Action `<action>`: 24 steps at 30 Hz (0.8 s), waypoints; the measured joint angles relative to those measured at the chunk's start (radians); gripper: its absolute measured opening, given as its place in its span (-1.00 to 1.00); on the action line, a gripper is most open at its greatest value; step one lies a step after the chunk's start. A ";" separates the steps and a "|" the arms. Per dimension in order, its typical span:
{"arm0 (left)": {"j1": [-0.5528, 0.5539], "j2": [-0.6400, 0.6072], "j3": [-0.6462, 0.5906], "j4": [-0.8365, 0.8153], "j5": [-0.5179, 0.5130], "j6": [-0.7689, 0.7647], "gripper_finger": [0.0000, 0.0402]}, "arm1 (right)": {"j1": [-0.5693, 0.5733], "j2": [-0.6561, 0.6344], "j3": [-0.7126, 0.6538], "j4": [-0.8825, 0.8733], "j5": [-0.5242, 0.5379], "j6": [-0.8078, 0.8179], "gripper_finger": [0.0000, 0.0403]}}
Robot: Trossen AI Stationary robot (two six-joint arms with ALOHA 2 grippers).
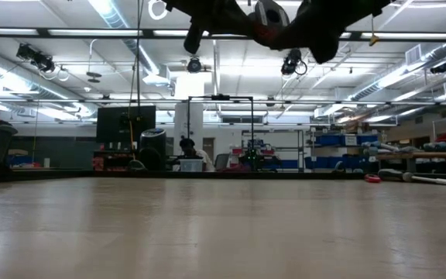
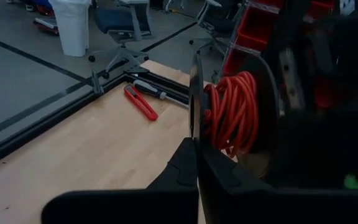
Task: Coil cords
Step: Coil the red wire onto the black spool
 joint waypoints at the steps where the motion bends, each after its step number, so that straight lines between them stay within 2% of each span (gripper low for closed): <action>1: 0.000 -0.008 0.000 -0.016 0.003 0.011 -1.00 | 0.001 -0.019 0.000 -0.020 -0.002 0.010 -0.99; 5: -0.002 -0.023 -0.001 -0.071 0.003 0.073 -1.00 | 0.001 -0.109 0.000 -0.174 -0.050 0.081 -0.99; 9: -0.011 -0.032 -0.001 -0.111 0.011 0.179 -1.00 | -0.009 -0.190 0.000 -0.282 -0.169 0.177 -0.99; 15: -0.018 -0.032 0.001 -0.159 0.091 0.337 -1.00 | -0.036 -0.261 0.000 -0.329 -0.288 0.223 -0.99; 24: -0.021 -0.031 0.002 -0.236 0.101 0.392 -1.00 | -0.040 -0.282 0.000 -0.300 -0.367 0.232 -0.99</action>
